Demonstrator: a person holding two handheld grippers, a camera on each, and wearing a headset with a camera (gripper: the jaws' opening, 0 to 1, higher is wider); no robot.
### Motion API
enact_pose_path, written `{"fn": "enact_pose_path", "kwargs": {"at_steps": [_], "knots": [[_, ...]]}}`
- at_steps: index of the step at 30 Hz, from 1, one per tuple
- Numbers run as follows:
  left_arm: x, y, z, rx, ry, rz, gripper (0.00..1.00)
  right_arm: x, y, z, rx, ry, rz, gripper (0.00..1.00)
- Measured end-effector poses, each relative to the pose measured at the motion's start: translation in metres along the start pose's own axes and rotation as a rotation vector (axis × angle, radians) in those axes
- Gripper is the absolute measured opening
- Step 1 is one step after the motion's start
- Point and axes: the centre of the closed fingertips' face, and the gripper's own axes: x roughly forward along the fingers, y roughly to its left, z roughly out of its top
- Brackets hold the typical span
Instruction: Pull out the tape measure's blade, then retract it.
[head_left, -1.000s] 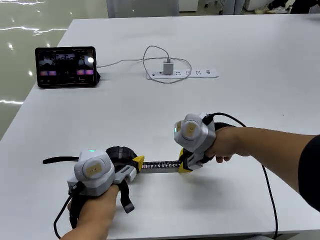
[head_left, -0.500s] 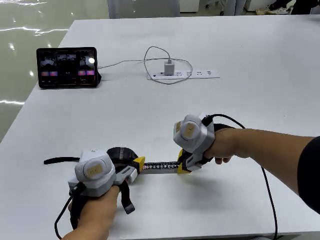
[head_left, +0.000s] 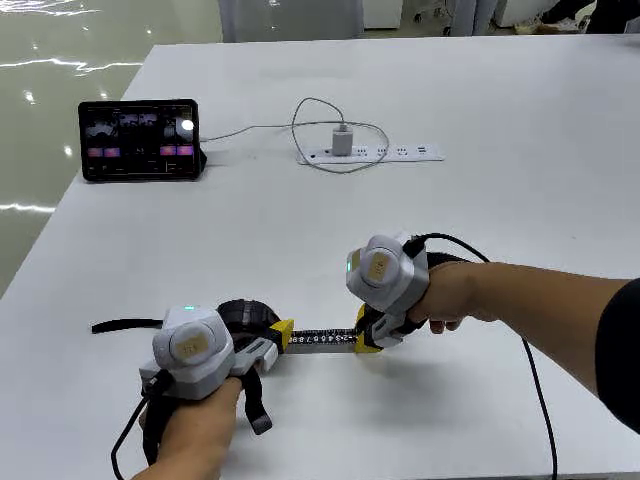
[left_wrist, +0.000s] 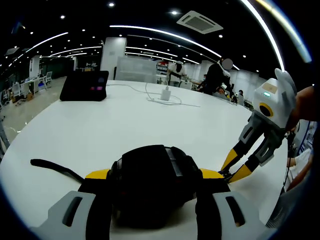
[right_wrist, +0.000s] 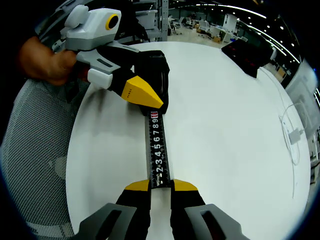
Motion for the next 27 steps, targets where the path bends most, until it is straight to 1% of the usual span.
{"fn": "enact_pose_path", "kwargs": {"at_steps": [11, 17, 27], "knots": [[-0.001, -0.001, -0.002, 0.018, 0.021, -0.020, 0.64, 0.002, 0.000, 0.004, 0.000, -0.006, 0.004, 0.11], [-0.002, -0.002, -0.002, 0.019, 0.015, -0.025, 0.64, 0.004, 0.000, 0.007, -0.002, -0.011, -0.001, 0.11], [-0.002, -0.001, -0.002, 0.019, 0.017, -0.024, 0.64, 0.008, 0.001, 0.012, -0.001, -0.021, -0.004, 0.11]]}}
